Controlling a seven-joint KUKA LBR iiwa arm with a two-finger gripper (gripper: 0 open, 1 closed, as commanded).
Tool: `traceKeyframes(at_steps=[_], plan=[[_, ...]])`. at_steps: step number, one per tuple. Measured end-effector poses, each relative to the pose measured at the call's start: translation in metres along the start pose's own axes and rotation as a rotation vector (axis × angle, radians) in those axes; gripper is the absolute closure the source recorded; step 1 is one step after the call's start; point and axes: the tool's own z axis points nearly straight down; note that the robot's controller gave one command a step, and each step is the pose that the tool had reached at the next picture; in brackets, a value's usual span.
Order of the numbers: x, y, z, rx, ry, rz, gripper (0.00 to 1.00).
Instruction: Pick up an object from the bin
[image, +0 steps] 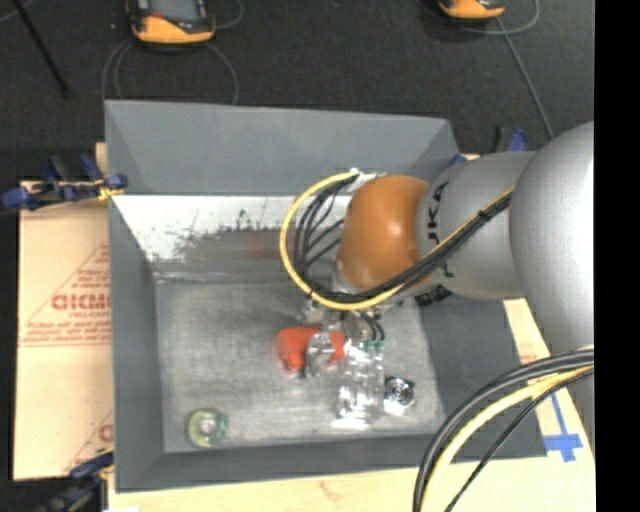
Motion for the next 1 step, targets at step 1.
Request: traceKeyframes(at_steps=[1], plan=[[-0.0130, 0.0139, 0.0005, 0.006, 0.004, -0.217, 1.00]])
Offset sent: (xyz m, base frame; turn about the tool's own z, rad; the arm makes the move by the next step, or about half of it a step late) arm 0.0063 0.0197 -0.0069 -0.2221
